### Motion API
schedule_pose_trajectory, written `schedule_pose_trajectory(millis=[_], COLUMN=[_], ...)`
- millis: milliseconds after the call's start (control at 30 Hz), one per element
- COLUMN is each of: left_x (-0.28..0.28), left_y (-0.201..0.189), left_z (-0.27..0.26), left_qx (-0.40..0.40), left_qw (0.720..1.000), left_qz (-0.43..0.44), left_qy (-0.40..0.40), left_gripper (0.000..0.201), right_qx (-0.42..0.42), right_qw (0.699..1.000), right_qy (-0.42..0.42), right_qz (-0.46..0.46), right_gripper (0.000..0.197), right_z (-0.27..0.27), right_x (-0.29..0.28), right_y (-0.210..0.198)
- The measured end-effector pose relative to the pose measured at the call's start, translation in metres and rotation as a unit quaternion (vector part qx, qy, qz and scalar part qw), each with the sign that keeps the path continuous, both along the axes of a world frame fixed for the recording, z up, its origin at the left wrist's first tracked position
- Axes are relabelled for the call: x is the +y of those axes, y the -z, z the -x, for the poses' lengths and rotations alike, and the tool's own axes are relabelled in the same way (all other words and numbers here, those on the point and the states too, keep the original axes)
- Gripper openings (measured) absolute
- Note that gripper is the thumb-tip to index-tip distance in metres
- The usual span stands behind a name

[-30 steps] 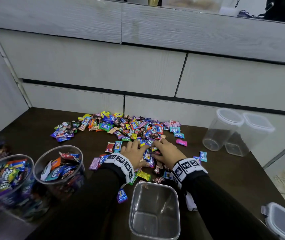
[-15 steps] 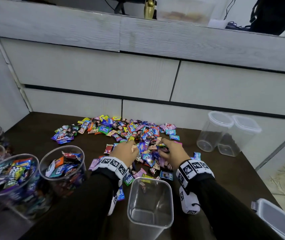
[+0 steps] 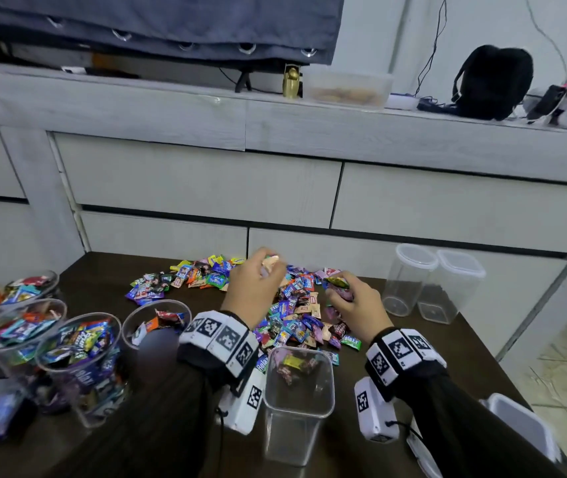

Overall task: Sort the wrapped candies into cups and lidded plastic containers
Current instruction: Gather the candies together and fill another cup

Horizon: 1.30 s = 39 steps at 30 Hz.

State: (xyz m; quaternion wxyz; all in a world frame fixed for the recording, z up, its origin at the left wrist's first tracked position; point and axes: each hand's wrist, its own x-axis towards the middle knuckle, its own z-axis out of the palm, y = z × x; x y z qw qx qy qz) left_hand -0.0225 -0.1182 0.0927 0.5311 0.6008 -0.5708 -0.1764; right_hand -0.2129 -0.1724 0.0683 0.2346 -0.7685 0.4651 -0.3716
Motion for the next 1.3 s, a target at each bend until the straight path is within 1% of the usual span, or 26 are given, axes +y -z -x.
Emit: schedule_pose_trajectory(millis=[67, 167, 300, 433, 567, 667, 767, 800, 933, 1033, 1100, 1167, 1300], left_x=[0.017, 0.041, 0.06, 0.073, 0.077, 0.078, 0.079, 0.078, 0.078, 0.079, 0.08, 0.08, 0.082], left_y=[-0.008, -0.009, 0.003, 0.017, 0.022, 0.022, 0.023, 0.023, 0.02, 0.016, 0.015, 0.014, 0.011], left_z=[0.013, 0.03, 0.042, 0.046, 0.045, 0.046, 0.045, 0.044, 0.044, 0.044, 0.043, 0.042, 0.042], left_qx=[-0.014, -0.068, -0.168, -0.216, -0.226, -0.257, -0.279, -0.296, -0.395, -0.455, -0.49, -0.496, -0.459], left_qw=[0.999, 0.993, 0.973, 0.956, 0.953, 0.943, 0.935, 0.929, 0.887, 0.864, 0.848, 0.845, 0.867], left_qz=[0.011, 0.015, 0.015, 0.025, 0.012, -0.002, 0.002, 0.0, -0.022, 0.0, 0.011, 0.011, -0.005], left_qy=[0.041, 0.094, 0.156, 0.196, 0.202, 0.212, 0.219, 0.222, 0.237, 0.216, 0.202, 0.2, 0.197], left_gripper=[0.013, 0.008, 0.015, 0.018, 0.018, 0.016, 0.014, 0.014, 0.02, 0.022, 0.026, 0.03, 0.037], right_qx=[-0.017, -0.024, -0.014, -0.003, -0.006, -0.001, 0.0, 0.0, 0.003, -0.017, -0.017, -0.012, -0.012], right_qw=[1.0, 1.0, 1.0, 0.999, 0.999, 0.999, 0.999, 0.999, 0.999, 0.999, 0.999, 0.999, 0.999], right_qy=[-0.002, -0.002, 0.011, 0.011, 0.008, 0.011, 0.011, 0.01, 0.015, 0.01, 0.013, 0.018, 0.018], right_qz=[0.005, 0.013, 0.017, 0.032, 0.044, 0.049, 0.048, 0.047, 0.046, 0.035, 0.033, 0.034, 0.036], right_gripper=[0.007, 0.007, 0.01, 0.008, 0.008, 0.008, 0.007, 0.008, 0.008, 0.006, 0.006, 0.011, 0.01], right_z=[0.0, 0.0, 0.0, 0.001, 0.003, 0.003, 0.004, 0.004, 0.006, 0.009, 0.01, 0.01, 0.01], right_x=[0.008, 0.017, 0.026, 0.034, 0.039, 0.041, 0.044, 0.044, 0.045, 0.046, 0.046, 0.045, 0.045], right_y=[-0.005, -0.01, -0.012, -0.012, -0.012, -0.012, -0.01, -0.01, -0.01, -0.012, -0.013, -0.014, -0.014])
